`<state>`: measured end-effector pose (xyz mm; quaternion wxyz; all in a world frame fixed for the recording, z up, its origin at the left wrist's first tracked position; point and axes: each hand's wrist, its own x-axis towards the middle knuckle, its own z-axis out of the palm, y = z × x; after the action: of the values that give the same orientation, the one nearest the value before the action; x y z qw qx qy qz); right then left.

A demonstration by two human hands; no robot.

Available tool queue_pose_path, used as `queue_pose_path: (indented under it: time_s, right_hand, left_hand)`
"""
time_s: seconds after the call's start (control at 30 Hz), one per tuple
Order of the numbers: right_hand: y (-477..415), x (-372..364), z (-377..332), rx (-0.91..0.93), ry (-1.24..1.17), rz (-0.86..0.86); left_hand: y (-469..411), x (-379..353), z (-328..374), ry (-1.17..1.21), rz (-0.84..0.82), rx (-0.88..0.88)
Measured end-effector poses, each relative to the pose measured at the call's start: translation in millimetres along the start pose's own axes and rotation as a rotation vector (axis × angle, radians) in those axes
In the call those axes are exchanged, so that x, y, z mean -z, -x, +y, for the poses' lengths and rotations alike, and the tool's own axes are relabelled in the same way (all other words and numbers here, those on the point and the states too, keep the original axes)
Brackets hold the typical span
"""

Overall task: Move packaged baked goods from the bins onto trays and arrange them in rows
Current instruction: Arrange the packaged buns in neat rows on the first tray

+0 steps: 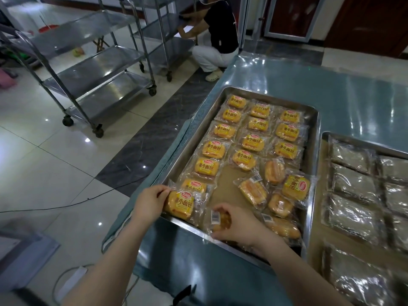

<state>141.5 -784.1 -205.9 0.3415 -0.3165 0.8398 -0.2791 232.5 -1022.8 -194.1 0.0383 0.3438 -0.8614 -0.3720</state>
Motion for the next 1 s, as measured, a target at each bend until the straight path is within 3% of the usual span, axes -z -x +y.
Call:
queue_pose_path:
  time_s: [0.1, 0.17, 0.27, 0.37, 0.43, 0.6, 0.73, 0.9, 1.0]
  right_hand:
    - [4.3, 6.8, 8.6, -0.101, -0.001, 0.252]
    - [2.4, 9.3, 11.6, -0.204, 0.038, 0.433]
    - [-1.3, 8.1, 11.7, -0.255, 0.136, 0.452]
    - [-2.0, 5.8, 12.7, -0.241, 0.152, 0.454]
    - [-2.5, 5.6, 13.5, -0.229, 0.121, 0.471]
    - [-2.9, 8.6, 10.1, -0.228, 0.025, 0.498]
    - [-3.9, 13.6, 10.8, -0.207, -0.028, 0.486]
    - [-4.0, 28.0, 9.0, -0.215, -0.344, 0.558]
    - [-4.2, 41.7, 8.0, -0.367, -0.882, 0.507]
  left_hand:
    - [-2.9, -4.9, 4.4, -0.074, -0.015, -0.029]
    - [-4.8, -9.1, 11.8, -0.178, -0.111, -0.031]
    - [-2.5, -15.7, 24.0, -0.295, -0.134, -0.025]
    - [7.4, -24.7, 30.5, -0.265, 0.107, -0.124]
    - [13.2, -35.0, 32.8, -0.288, 0.139, -0.207]
    - [10.5, -63.9, 29.0, -0.534, -0.247, -0.148]
    - [-2.6, -73.2, 30.0, -0.486, -0.368, -0.148]
    - [-9.4, -72.0, 26.9, -0.375, -0.401, -0.207]
    - [-9.7, -64.6, 20.0, -0.401, -0.384, -0.244]
